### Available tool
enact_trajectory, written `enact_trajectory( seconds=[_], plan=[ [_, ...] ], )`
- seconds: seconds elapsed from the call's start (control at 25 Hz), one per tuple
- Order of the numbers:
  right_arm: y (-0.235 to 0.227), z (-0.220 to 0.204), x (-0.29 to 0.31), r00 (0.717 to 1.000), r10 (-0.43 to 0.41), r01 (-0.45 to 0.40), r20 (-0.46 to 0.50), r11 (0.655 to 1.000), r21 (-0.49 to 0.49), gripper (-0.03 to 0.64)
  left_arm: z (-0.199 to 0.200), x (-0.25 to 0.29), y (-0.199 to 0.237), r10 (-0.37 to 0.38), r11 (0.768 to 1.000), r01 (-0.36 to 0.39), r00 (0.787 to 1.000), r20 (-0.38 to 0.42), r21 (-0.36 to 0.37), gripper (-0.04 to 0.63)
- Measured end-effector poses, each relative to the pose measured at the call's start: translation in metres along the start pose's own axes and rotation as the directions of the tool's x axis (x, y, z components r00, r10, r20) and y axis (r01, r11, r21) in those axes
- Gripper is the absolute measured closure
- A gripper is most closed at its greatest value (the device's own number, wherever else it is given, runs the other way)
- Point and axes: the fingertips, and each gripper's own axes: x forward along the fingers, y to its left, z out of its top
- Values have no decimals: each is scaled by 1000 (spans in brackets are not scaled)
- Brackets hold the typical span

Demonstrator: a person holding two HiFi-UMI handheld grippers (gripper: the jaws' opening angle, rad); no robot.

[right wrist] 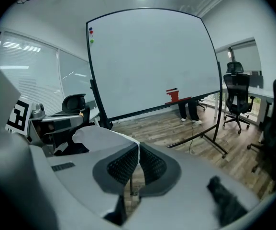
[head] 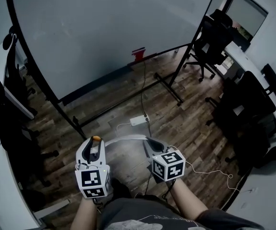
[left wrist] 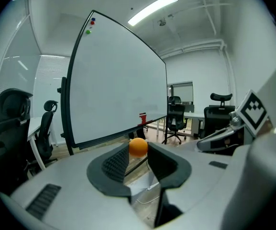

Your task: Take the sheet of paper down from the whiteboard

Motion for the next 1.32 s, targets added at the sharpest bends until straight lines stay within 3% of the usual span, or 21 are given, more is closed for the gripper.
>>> enact_trajectory(
  seconds=[0.44, 0.88, 1.32],
  plan=[
    [-15, -26, -81, 1000, -2, 4, 15, 997, -79, 594, -8, -69, -76, -3, 1000, 3, 1000, 0, 14, 469],
    [-13, -38, -116, 1000, 0, 5, 24, 982, -191, 594, -8, -106, -97, 33, 999, -33, 999, 33, 21, 469],
    [-2, -33, -132, 998, 45, -34, 49, 975, -218, 594, -1, -121, -115, 39, 999, -40, 998, 55, 27, 468]
  ],
)
